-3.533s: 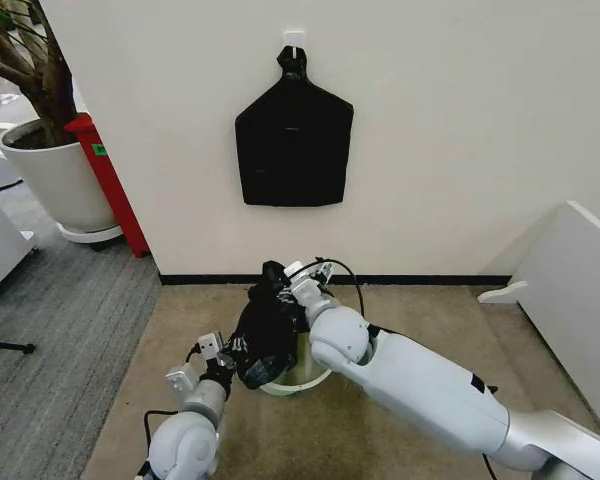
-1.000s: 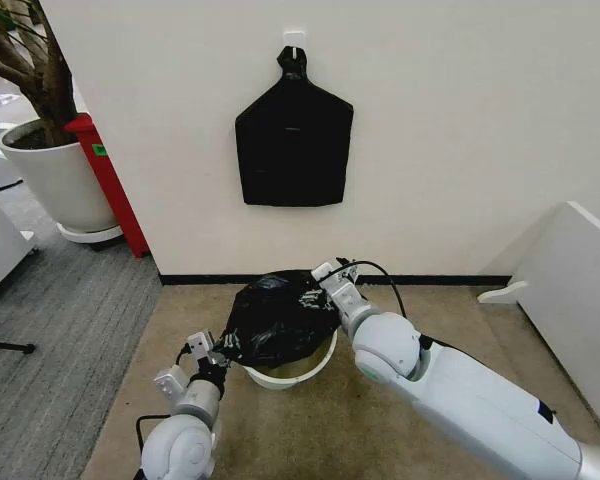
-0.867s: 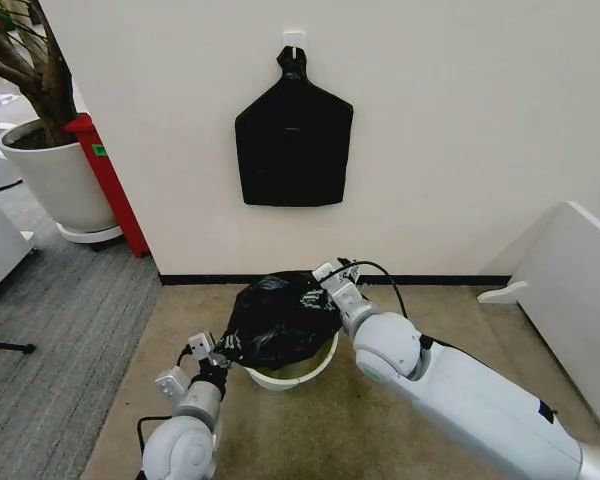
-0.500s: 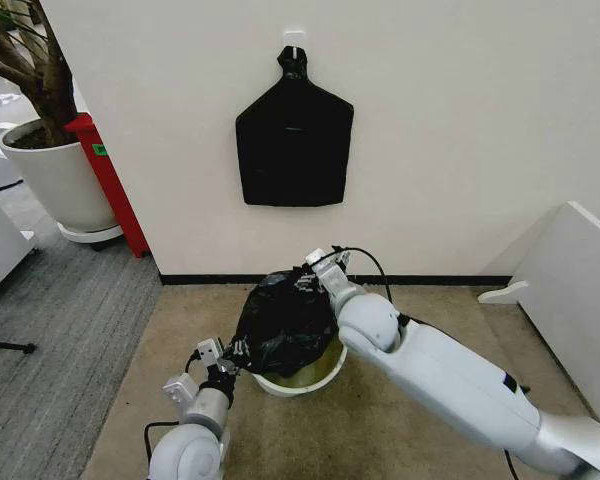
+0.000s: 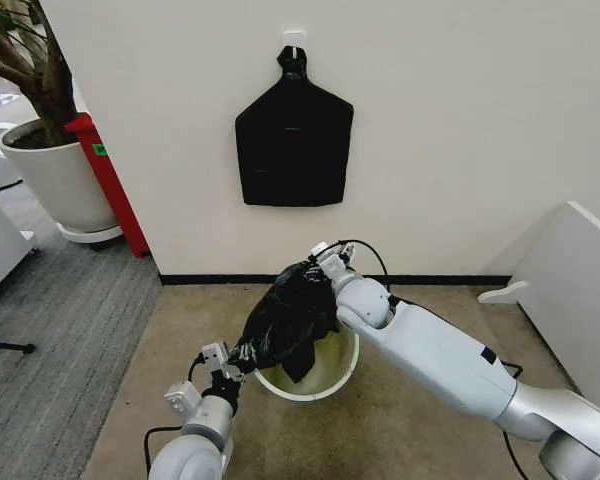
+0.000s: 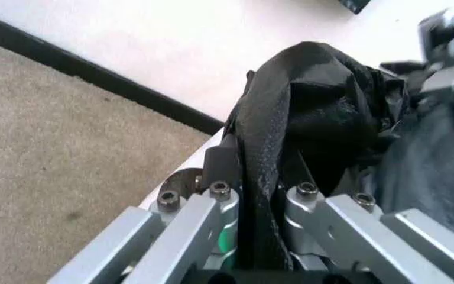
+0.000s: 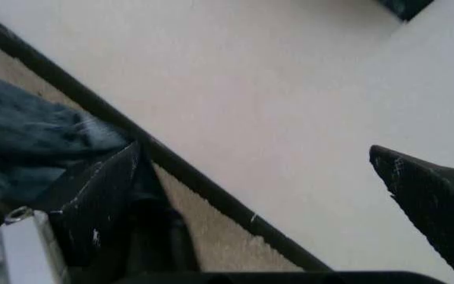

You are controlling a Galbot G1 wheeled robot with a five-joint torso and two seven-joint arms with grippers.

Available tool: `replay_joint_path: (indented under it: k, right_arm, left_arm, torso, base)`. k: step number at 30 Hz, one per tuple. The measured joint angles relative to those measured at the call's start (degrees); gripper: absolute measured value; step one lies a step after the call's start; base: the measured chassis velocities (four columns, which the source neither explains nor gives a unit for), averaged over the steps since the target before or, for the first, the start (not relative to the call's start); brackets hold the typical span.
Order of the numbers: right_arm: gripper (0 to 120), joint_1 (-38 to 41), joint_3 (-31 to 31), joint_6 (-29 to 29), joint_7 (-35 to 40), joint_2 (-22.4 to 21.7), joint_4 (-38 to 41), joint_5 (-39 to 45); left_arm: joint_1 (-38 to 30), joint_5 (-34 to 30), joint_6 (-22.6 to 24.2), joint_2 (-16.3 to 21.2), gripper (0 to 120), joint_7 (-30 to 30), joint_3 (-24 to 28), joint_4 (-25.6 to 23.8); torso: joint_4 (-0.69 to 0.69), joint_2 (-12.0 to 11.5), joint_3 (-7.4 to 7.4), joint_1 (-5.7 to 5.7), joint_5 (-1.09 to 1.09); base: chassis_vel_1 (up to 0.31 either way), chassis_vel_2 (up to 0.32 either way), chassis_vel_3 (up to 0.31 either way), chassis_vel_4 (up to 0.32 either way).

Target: Place the garbage bag over the trash bin.

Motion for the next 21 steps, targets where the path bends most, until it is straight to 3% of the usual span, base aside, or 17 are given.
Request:
replay_joint_path:
  k: [7, 18, 21]
  right_arm:
    - [100, -0.4, 0.3, -0.1, -0.1, -0.5, 0.4, -0.2]
    - [100, -2.4, 5.7, -3.9, 2.2, -1.6, 16.1, 4.8]
    - [100, -3.5, 7.3, -4.7, 5.7, -1.6, 21.2, 10.7]
  left_arm:
    - [-0.5, -0.4, 0.0, 0.1, 5, 0.0, -0.6, 0.0]
    - [-2.2, -1.0, -0.9, -0.5, 5, -0.5, -1.4, 3.8]
    - [-2.5, -0.6, -1.5, -0.7, 5, -0.5, -1.4, 4.7]
  torso:
    - [-0.01, 0.0, 0.0, 0.0, 0.0]
    - [0.0, 0.0, 0.0, 0.0, 0.0]
    - [0.0, 0.0, -0.01, 0.0, -0.01]
  base:
    - [0.0, 0.0, 0.0, 0.0]
    - [0.0, 0.0, 0.0, 0.0]
    - [0.0, 0.0, 0.0, 0.0]
